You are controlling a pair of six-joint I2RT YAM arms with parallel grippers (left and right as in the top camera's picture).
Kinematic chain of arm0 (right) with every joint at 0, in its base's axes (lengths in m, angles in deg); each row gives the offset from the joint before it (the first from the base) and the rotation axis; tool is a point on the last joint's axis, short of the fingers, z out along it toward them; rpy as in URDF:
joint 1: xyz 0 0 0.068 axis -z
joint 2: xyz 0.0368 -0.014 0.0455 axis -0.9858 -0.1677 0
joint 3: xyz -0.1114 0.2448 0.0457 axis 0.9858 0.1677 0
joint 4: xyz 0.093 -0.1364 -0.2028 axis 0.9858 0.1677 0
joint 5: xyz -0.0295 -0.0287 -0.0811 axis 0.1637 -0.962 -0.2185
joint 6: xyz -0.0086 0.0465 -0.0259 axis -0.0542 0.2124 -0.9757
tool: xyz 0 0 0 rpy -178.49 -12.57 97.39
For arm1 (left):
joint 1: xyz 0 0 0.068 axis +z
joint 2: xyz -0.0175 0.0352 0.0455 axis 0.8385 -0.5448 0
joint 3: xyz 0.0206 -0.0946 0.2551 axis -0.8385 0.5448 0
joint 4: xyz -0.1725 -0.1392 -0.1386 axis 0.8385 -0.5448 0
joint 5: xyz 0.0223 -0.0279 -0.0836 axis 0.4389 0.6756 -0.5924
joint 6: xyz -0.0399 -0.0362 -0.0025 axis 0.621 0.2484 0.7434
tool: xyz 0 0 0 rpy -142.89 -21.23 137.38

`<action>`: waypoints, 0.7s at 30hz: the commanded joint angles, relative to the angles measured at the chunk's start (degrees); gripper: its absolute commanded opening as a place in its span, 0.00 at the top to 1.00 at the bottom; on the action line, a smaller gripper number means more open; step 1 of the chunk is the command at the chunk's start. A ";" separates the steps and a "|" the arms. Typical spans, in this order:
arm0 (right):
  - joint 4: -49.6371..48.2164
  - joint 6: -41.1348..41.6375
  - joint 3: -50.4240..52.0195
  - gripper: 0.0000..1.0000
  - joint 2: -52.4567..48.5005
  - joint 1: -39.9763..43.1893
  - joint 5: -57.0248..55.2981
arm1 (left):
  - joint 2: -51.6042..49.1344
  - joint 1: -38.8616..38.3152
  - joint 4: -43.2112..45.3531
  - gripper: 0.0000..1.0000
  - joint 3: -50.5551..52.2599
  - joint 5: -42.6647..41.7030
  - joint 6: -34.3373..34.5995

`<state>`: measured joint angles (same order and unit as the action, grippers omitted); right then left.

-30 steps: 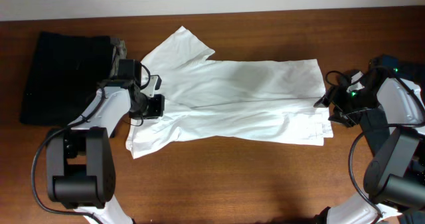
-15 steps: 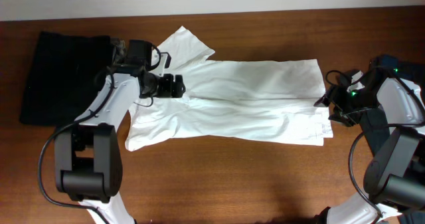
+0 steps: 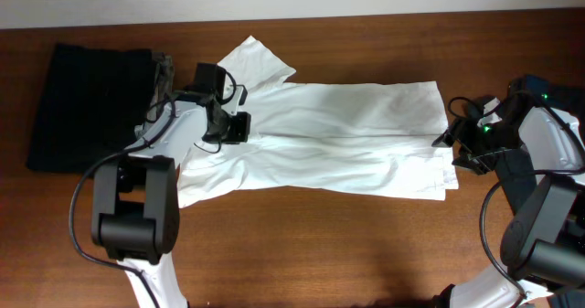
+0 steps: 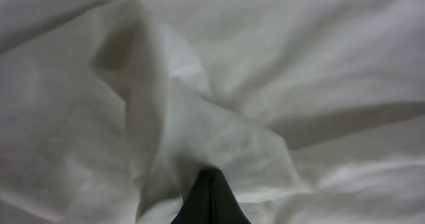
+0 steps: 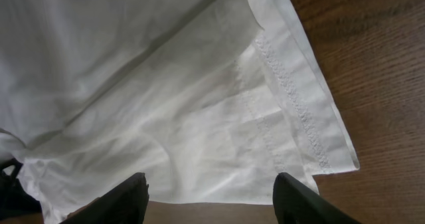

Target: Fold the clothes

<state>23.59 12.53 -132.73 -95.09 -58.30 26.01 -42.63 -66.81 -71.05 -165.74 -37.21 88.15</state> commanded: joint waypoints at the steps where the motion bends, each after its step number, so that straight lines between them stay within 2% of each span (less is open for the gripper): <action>1: -0.02 -0.57 -0.74 0.36 -0.33 0.04 0.28 | -0.22 0.83 0.52 0.99 -0.68 0.83 0.31; 2: -0.04 -0.57 -0.74 0.36 -0.33 0.04 0.28 | -0.22 0.83 0.39 0.99 -0.68 0.81 0.31; 4: 0.00 -0.59 -0.74 0.36 -0.33 0.04 0.26 | -0.04 0.83 -0.90 0.87 -1.07 0.61 0.31; 6: -0.04 -0.59 -0.74 0.36 -0.33 0.04 0.26 | 0.44 1.18 -3.45 0.57 -2.99 1.33 0.11; 9: -0.31 -0.57 -0.74 0.36 -0.33 0.04 0.24 | 0.59 1.73 -3.96 0.47 -3.61 2.40 0.07; 11: -0.70 -0.57 -0.74 0.36 -0.33 0.04 0.24 | 0.37 1.79 -3.93 0.46 -3.52 3.28 -0.31; 12: -0.70 -0.57 -0.74 0.36 -0.33 0.04 0.24 | 0.37 1.79 -3.93 0.47 -3.52 3.48 -0.33; 14: -0.70 -0.57 -0.74 0.36 -0.33 0.04 0.24 | 0.37 1.62 -3.89 0.55 -3.52 3.45 -0.33; 15: -0.70 -0.57 -0.74 0.36 -0.33 0.04 0.26 | 0.35 1.60 -4.07 0.63 -3.48 3.45 -0.31; 16: -0.70 -0.57 -0.74 0.36 -0.33 0.04 0.24 | 0.37 1.60 -4.11 0.77 -3.48 3.39 -0.28; 17: -0.70 -0.57 -0.74 0.36 -0.33 0.04 0.26 | 0.35 1.60 -3.74 0.94 -3.50 2.01 -0.24; 18: -0.70 -0.57 -0.74 0.36 -0.33 0.04 0.24 | 0.37 1.60 -2.93 1.00 -3.54 -0.57 -0.17; 21: -0.68 -0.57 -0.74 0.36 -0.33 0.04 0.26 | 0.37 1.44 4.46 1.00 -4.02 -15.39 3.26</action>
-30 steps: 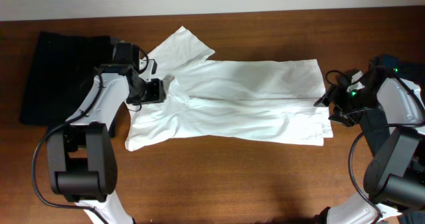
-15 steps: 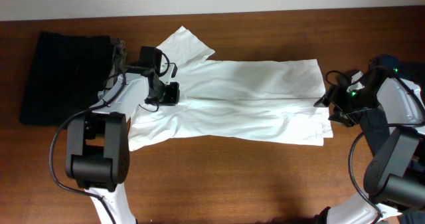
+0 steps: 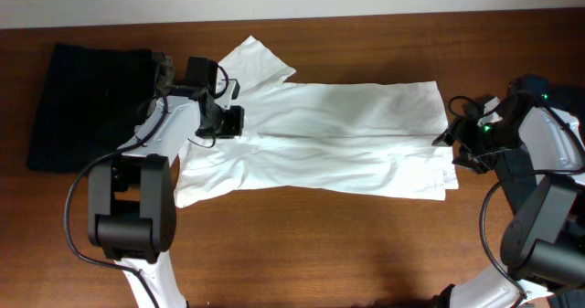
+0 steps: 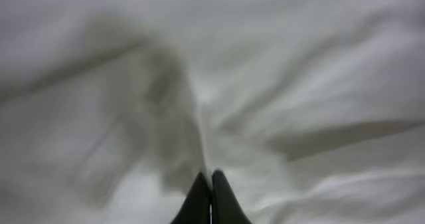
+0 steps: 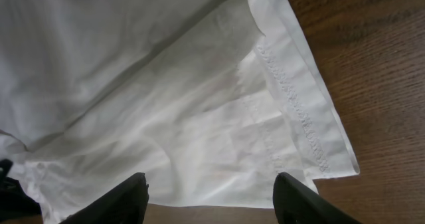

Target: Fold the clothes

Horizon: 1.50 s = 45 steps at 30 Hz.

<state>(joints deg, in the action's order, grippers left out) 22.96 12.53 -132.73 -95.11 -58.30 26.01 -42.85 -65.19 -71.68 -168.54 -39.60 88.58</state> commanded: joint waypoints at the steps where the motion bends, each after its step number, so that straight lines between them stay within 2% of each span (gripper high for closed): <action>1: -0.04 -0.57 -0.74 0.36 -0.31 0.04 0.26 | 0.59 -0.59 7.61 1.00 -1.22 -14.40 3.82; 5: -0.02 -0.57 -0.74 0.36 -0.31 0.04 0.26 | 0.59 -2.58 10.45 0.99 -1.22 -14.36 4.00; 6: -0.02 -0.57 -0.74 0.36 -0.31 0.04 0.26 | 0.59 -3.08 10.62 0.94 -1.22 -14.34 4.00; 8: -0.02 -0.57 -0.74 0.36 -0.31 0.04 0.26 | 0.59 -4.15 10.34 0.48 -1.22 -13.14 3.96; 9: 0.02 -0.57 -0.74 0.36 -0.31 0.04 0.26 | 0.59 -4.37 9.60 0.37 -1.22 -11.52 3.96; 11: 0.35 -0.57 -0.74 0.36 -0.31 0.04 0.26 | 0.59 -4.11 6.78 0.35 -1.31 -7.72 3.93; 15: 0.39 -0.57 -0.74 0.36 -0.31 0.04 0.26 | 1.25 0.04 -4.68 0.42 -3.85 -1.27 1.11; 18: 0.13 -0.57 -0.74 0.35 -0.31 0.04 0.26 | 1.44 4.09 -10.05 0.46 -5.14 3.56 -0.96; 21: -0.26 -0.57 -0.74 0.35 -0.31 0.04 0.24 | 0.87 4.98 -9.16 0.63 -4.90 4.79 -3.45; 24: -0.24 -0.55 -0.74 0.35 -0.31 0.04 0.26 | -1.03 4.46 -7.15 0.64 -4.90 6.75 -4.02; 28: -0.22 -0.57 -0.74 0.35 -0.31 0.04 0.26 | -4.74 4.46 -4.61 0.67 -4.90 3.39 -3.98; 33: -0.22 -0.55 -0.74 0.35 -0.31 0.04 0.28 | -5.57 4.48 -3.19 0.68 -4.90 3.41 -4.00; 34: -0.20 -0.55 -0.74 0.35 -0.31 0.04 0.28 | -5.57 4.46 -2.32 0.76 -4.90 3.41 -3.98; 36: -0.02 -0.55 -0.74 0.35 -0.31 0.04 0.28 | -5.51 4.48 -1.42 1.00 -5.07 2.40 -3.93; 42: -0.02 -0.55 -0.74 0.35 -0.31 0.04 0.28 | -3.61 5.03 -6.84 1.00 -13.77 2.54 -3.98; 45: -0.04 -0.57 -0.74 0.35 -0.31 0.04 0.28 | -3.58 5.01 -7.78 1.00 -16.90 9.97 -3.98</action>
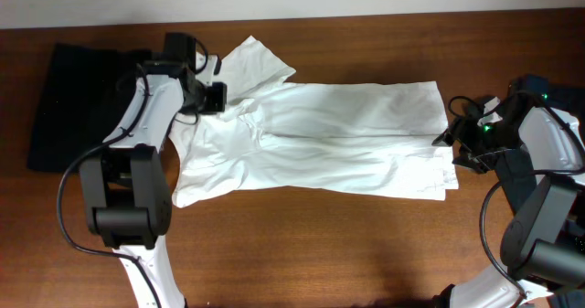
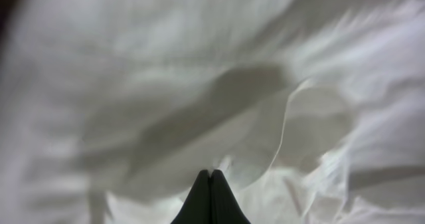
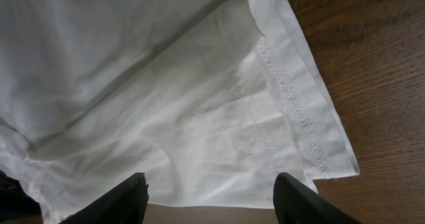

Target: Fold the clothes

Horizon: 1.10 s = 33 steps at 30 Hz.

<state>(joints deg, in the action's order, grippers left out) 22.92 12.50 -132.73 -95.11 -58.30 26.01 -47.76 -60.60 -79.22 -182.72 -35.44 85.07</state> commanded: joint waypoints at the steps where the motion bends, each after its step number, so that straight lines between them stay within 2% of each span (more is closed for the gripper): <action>1: 0.00 -0.55 -0.74 0.35 -0.31 0.04 0.28 | 1.33 0.42 0.02 0.86 -2.71 6.93 -0.48; 2: 0.02 -0.55 -0.74 0.35 -0.31 0.04 0.28 | 1.20 0.42 -0.20 0.52 -2.67 8.04 -0.48; 3: 0.02 -0.55 -0.74 0.35 -0.31 0.04 0.28 | 1.20 0.42 -0.63 0.43 -2.67 8.15 -0.48; 8: 0.07 -0.57 -0.74 0.35 -0.31 0.04 0.26 | 1.20 0.59 -6.93 0.39 -2.67 10.95 -0.50; 9: 0.07 -0.55 -0.74 0.35 -0.31 0.04 0.26 | 1.20 0.83 -9.70 0.40 -2.67 11.10 -0.52; 10: 0.07 -0.59 -0.74 0.35 -0.31 0.04 0.24 | 1.20 1.05 -11.93 0.47 -2.67 11.19 -0.52; 11: 0.07 -0.98 -0.74 0.35 -0.31 0.04 -0.04 | 1.20 1.57 -15.56 0.50 -2.67 11.17 -0.52; 13: 0.02 -1.05 -0.74 0.28 -0.31 0.07 -1.90 | 1.20 2.73 -21.88 0.49 -2.01 12.17 -0.50; 16: 0.02 -4.22 -0.74 0.27 -0.31 0.07 -3.21 | 1.20 4.68 -23.43 0.49 1.14 13.62 -0.48; 19: -0.02 -4.22 -0.74 0.27 -0.31 0.07 -3.19 | 1.09 5.66 -20.22 0.54 5.66 5.27 -2.91; 21: -0.02 -4.20 -0.74 0.27 -0.31 0.07 -3.19 | 1.09 5.64 -17.77 0.63 8.02 0.85 -4.90; 23: -0.07 -4.22 -0.74 0.27 -0.31 0.07 -3.50 | 1.09 5.66 -15.21 0.72 10.36 0.57 -5.09; 24: -0.24 -4.20 -0.74 0.27 -0.31 0.11 -5.73 | 1.09 5.77 -14.86 0.91 11.06 0.76 -7.15; 25: -0.44 -4.20 -0.74 0.27 -0.31 0.17 -8.09 | 1.09 5.81 -14.97 1.00 11.10 2.75 -7.58; 28: -2.16 -5.57 -0.74 0.26 -0.31 0.22 -10.82 | 1.09 6.86 -14.86 1.00 10.95 10.75 -6.29; 30: -2.49 -8.74 -0.74 0.27 -0.31 0.22 -10.32 | 1.09 8.48 -13.92 1.00 10.93 11.52 -5.86; 33: -3.54 -13.07 -0.74 0.38 -0.33 -0.48 -7.91 | 1.11 9.70 -12.74 1.00 10.93 11.54 -5.86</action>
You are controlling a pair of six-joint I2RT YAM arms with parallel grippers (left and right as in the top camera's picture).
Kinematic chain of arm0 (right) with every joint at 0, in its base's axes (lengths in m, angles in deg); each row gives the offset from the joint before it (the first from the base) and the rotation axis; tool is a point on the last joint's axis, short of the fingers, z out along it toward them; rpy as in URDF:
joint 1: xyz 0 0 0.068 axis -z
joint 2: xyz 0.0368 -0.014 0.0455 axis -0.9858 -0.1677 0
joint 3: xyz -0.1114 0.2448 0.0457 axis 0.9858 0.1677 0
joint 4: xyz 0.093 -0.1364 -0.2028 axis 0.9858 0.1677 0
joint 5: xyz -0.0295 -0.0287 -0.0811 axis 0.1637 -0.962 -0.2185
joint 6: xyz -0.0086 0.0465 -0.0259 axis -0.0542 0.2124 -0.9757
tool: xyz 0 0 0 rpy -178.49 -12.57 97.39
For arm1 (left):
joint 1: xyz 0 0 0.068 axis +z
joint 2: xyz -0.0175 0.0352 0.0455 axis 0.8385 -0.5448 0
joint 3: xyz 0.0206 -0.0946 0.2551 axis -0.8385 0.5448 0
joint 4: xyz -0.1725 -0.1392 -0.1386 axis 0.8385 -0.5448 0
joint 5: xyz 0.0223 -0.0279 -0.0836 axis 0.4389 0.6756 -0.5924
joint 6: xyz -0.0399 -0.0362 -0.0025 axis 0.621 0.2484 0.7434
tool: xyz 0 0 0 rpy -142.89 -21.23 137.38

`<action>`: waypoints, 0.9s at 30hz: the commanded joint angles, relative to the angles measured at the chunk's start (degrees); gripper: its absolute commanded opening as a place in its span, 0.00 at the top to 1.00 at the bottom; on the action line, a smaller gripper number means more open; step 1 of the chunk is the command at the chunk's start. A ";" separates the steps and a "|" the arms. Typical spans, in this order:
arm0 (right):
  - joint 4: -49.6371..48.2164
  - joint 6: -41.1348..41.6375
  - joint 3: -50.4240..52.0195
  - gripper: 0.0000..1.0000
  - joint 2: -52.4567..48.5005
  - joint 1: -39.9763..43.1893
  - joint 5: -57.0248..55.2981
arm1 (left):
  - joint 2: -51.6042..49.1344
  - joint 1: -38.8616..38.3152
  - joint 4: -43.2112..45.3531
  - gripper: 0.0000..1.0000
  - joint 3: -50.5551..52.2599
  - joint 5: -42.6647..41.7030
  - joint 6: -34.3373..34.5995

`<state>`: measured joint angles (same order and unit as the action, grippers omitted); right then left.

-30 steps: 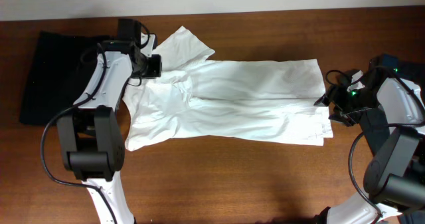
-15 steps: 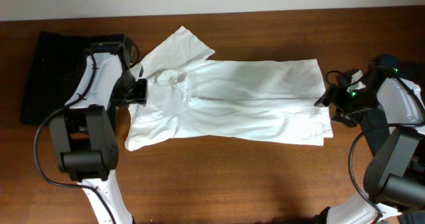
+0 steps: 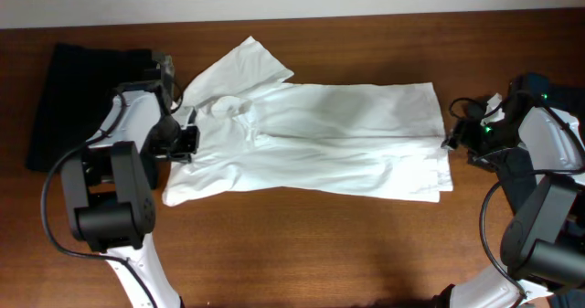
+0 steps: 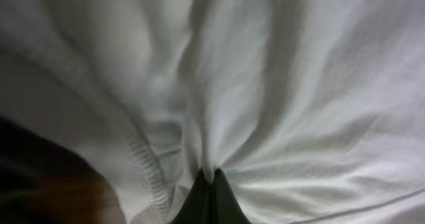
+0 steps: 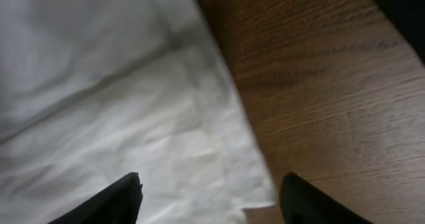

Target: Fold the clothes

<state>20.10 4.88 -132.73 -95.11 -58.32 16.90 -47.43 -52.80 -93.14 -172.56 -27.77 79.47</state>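
Note:
A white garment [image 3: 311,139] lies spread lengthwise across the brown table [image 3: 302,244], one flap folded up at its far left corner. My left gripper [image 3: 186,141] sits at the garment's left edge, shut on a pinch of the white cloth [image 4: 219,111]; a stitched hem [image 4: 149,177] shows beside the fingers. My right gripper [image 3: 454,140] hovers at the garment's right end, open, its fingertips [image 5: 119,194] straddling the cloth's corner [image 5: 166,137] and bare wood.
A black folded garment [image 3: 82,102] lies at the far left of the table, just beyond my left arm. A pale wall strip runs along the table's far edge. My right arm's base [image 3: 548,226] stands at the right edge.
My left gripper, still shut on cloth, has gone from the far left by the folded flap down to the garment's left edge. The garment has shifted left; my right gripper now shows more bare wood.
My left gripper was shut on cloth near the garment's upper left, right of the black garment. It then stood farther left and back, with the cloth bunching there. Now it is nearer the front at the left edge. My right gripper stayed open at the right hem.

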 commanded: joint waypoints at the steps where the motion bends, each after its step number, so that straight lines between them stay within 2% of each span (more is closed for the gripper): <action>1: -1.03 -6.93 -0.74 0.38 -0.33 -0.68 2.80 | 0.79 1.99 1.38 1.00 0.76 3.87 -0.26; 6: 2.84 -8.15 -0.70 0.40 -3.02 -3.30 -0.42 | 0.79 1.99 2.01 1.00 0.72 3.85 1.27; 8: 7.26 -8.39 -0.70 0.47 -5.66 -4.35 -0.81 | 0.79 1.99 1.79 1.00 0.72 3.80 1.27; 11: 8.90 -8.37 -0.70 0.51 -7.63 -4.83 0.17 | 0.79 1.99 1.84 1.00 0.72 2.89 1.27; 15: 6.45 -8.37 -0.70 0.56 -8.17 -5.29 -0.02 | 0.79 1.99 2.27 1.00 0.72 1.18 1.27; 19: 8.44 -8.37 -0.17 0.54 -8.83 -5.51 -0.09 | 0.79 1.99 2.27 1.00 0.72 0.81 1.25; 20: 9.55 -8.09 0.59 0.51 -8.83 -5.70 -0.63 | 0.79 1.99 2.25 1.00 0.72 0.83 1.25; 21: 10.40 -6.82 1.27 0.44 -8.83 -5.92 -2.32 | 0.79 1.99 2.25 1.00 0.72 0.81 1.25; 22: 11.69 -4.87 1.86 0.44 -8.83 -5.97 -4.02 | 0.79 1.99 2.25 1.00 0.72 0.81 1.25; 27: 14.91 -4.72 4.96 0.51 -8.83 -5.99 -1.44 | 0.79 1.99 2.25 1.00 0.72 0.79 1.27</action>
<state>34.81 -0.59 -129.32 -103.02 -63.83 14.38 -47.30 -51.38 -91.81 -172.56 -26.74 79.97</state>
